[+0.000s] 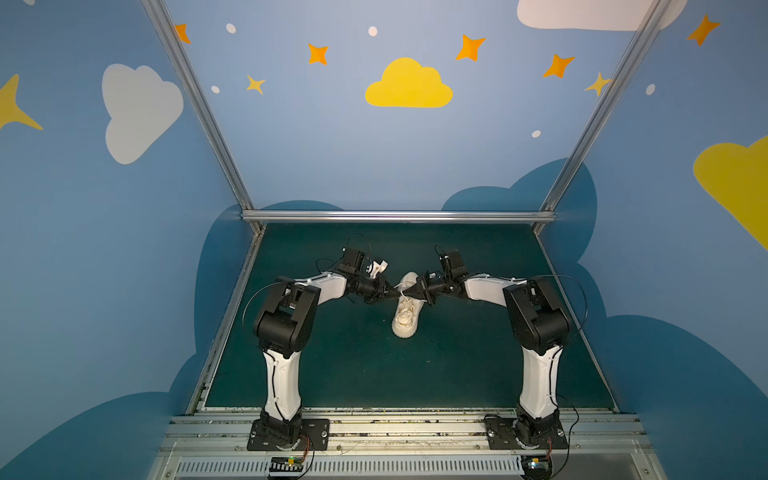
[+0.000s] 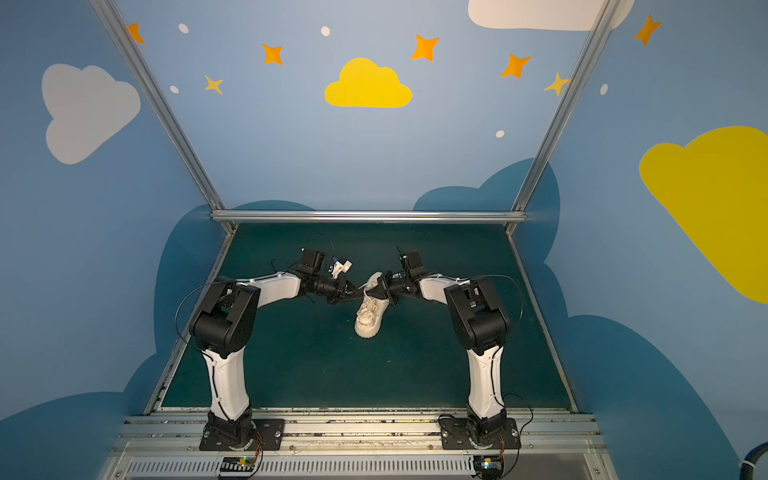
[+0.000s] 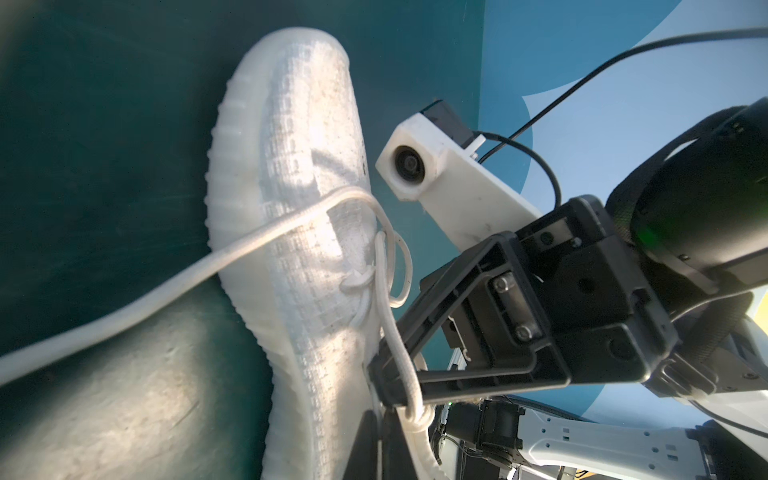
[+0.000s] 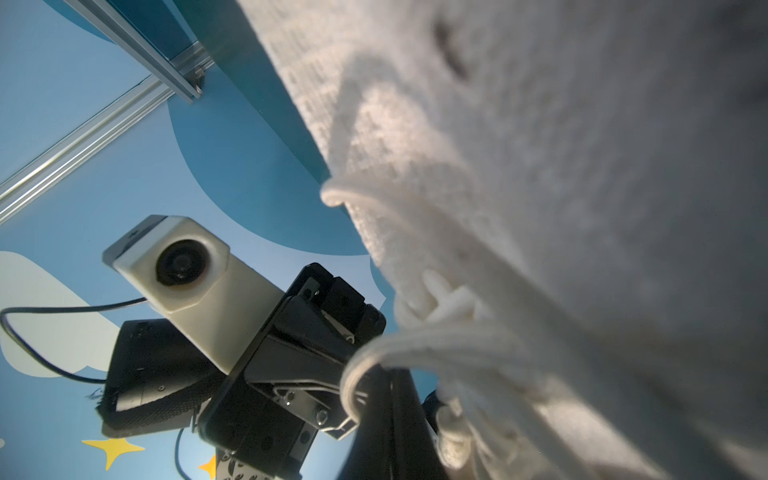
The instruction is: Tie the shoes
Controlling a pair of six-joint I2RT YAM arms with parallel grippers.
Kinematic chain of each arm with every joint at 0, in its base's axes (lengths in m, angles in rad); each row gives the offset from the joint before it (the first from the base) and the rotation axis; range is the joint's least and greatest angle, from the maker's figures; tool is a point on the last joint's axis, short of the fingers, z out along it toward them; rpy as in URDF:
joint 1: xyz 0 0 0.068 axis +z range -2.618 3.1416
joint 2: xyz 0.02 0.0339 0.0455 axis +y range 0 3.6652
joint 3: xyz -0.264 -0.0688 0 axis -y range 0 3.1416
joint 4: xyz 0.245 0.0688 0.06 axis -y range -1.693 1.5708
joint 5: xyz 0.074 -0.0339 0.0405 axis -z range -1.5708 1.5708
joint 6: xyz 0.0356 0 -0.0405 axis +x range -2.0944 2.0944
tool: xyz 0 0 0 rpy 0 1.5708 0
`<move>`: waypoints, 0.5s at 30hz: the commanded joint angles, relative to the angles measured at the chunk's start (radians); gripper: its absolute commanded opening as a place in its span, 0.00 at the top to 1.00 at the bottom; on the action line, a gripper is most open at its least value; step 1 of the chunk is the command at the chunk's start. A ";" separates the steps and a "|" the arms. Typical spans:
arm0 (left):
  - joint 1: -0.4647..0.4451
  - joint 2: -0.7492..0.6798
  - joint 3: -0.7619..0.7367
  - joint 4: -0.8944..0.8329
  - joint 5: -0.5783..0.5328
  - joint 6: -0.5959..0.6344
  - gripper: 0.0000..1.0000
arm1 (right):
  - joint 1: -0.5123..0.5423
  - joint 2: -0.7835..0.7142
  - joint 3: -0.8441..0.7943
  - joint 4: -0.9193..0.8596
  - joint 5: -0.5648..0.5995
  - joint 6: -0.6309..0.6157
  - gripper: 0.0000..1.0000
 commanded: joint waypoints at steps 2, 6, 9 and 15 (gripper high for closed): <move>-0.006 0.013 0.010 0.024 0.024 0.001 0.97 | 0.010 0.016 0.007 0.014 -0.021 -0.003 1.00; -0.004 0.011 0.009 0.031 0.032 0.000 0.97 | 0.010 0.014 0.009 0.027 -0.030 -0.008 1.00; -0.002 0.004 0.007 0.019 0.021 0.010 0.97 | 0.008 0.000 0.012 0.001 -0.021 -0.025 0.88; 0.020 -0.022 0.007 -0.055 -0.019 0.063 0.97 | -0.010 -0.037 0.000 -0.061 0.002 -0.069 0.79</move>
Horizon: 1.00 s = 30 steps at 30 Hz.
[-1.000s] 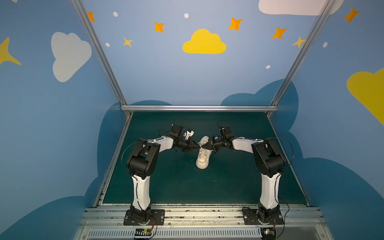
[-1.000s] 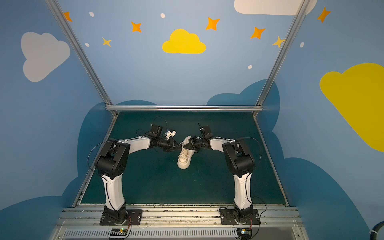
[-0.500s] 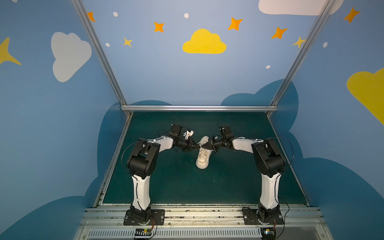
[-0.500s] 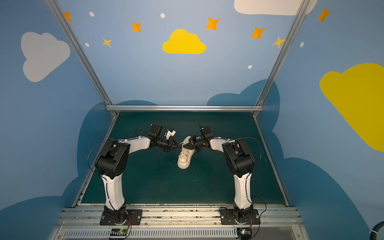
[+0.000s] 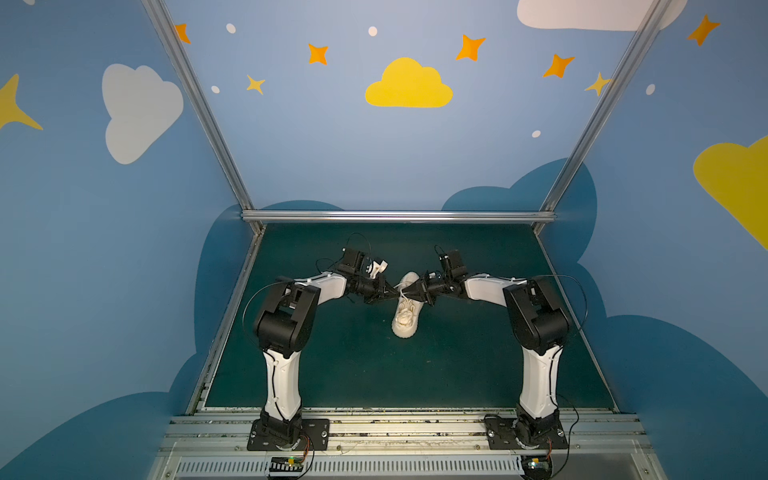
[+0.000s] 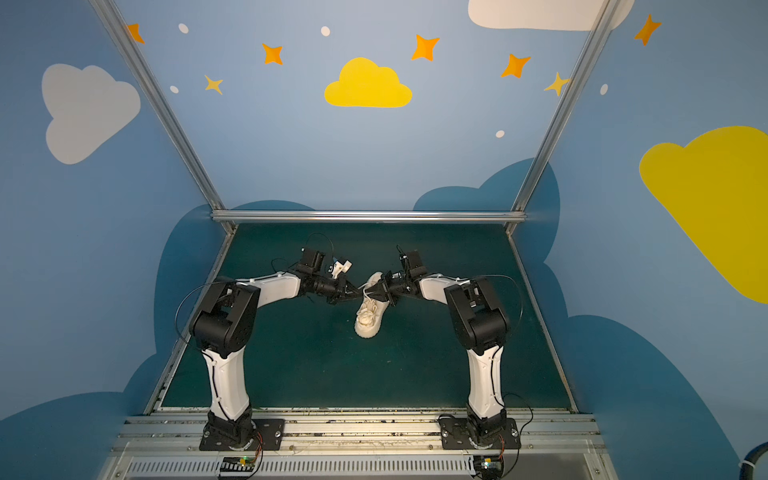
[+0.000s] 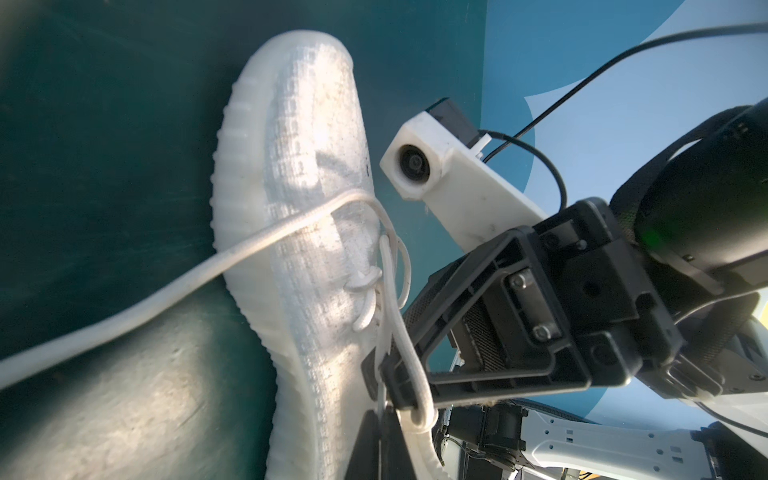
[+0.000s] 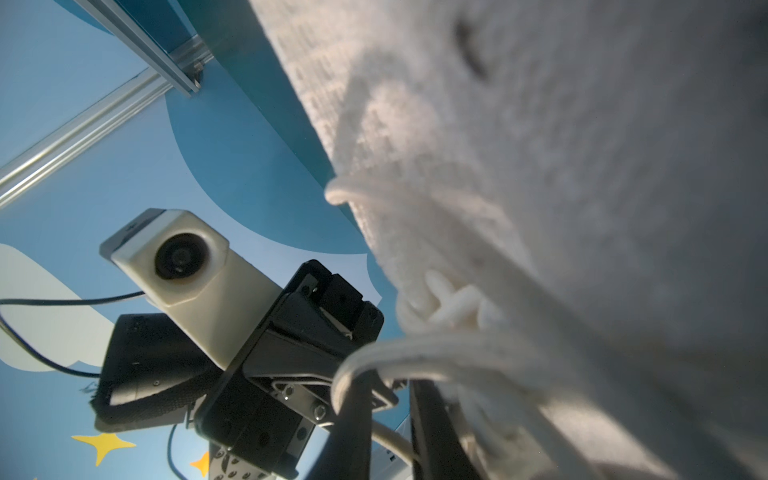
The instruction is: Tie the shoes
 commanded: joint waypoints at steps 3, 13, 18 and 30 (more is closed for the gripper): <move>0.022 -0.032 0.009 -0.067 -0.008 0.058 0.97 | -0.014 -0.053 -0.015 -0.040 0.006 -0.036 0.79; 0.071 -0.098 0.037 -0.219 -0.038 0.146 0.97 | -0.045 -0.149 -0.036 -0.159 0.015 -0.109 0.75; 0.117 -0.147 0.036 -0.301 -0.078 0.186 0.97 | -0.079 -0.185 -0.056 -0.171 0.001 -0.131 0.76; 0.208 -0.301 -0.015 -0.408 -0.116 0.237 0.97 | -0.103 -0.032 0.479 -0.943 0.220 -0.697 0.74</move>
